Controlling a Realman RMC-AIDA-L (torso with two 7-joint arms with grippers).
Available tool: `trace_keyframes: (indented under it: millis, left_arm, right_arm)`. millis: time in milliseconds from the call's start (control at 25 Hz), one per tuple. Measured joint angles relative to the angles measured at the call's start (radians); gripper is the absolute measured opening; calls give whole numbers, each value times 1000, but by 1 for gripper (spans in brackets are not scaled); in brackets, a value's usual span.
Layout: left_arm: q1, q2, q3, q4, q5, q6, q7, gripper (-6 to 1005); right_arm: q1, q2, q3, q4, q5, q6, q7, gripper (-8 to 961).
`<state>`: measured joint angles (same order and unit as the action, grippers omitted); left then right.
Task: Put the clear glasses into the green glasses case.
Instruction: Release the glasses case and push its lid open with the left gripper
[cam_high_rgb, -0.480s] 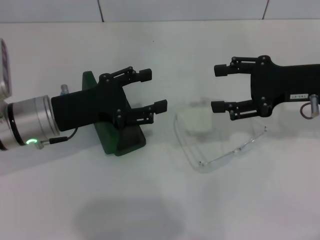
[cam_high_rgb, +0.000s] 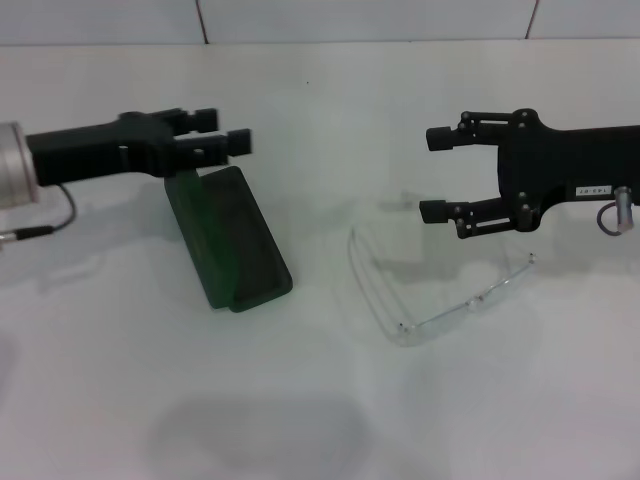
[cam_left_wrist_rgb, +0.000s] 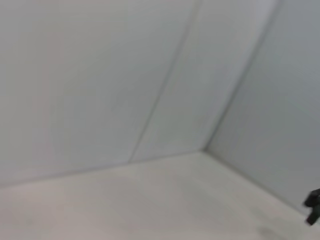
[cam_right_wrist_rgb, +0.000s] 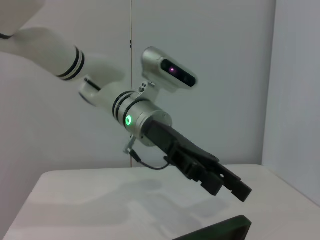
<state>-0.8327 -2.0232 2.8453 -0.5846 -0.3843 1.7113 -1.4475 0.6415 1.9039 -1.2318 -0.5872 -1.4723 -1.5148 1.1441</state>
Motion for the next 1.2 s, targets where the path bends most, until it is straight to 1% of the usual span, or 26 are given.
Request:
trace_keyframes:
  millis: [120,240,440,600,960,1040,1200]
  left_arm:
    - [-20,-12,0,-97,45,19,-100,846]
    - [-28,-19,0,-166,93,35,-172,843]
    - [-29,-29,0,-233,154,54,-248,842]
    - [-29,-36,0,-241,168,44,-278,843]
    - [-43,-53,1,-238,223,-41,-354,843]
    - [-53,-54,1,-239,243,-45,-372,843]
    - [-97,-53,2,-238,304,-54,-420,843]
  right_arm:
    - [-1,-1,0,-3,0,1,0,832]
    - [-5,-1,0,-4,0,1,-1,832]
    - [-14,-2,0,-8,0,1,-1,833]
    - [-14,-2,0,-8,-5,1,-1,833]
    - [-10,5,-1,-9,-39,13,0,829]
    - [-10,5,-1,-10,-39,14,1,829]
    - [-9,6,0,-11,-39,15,2,829]
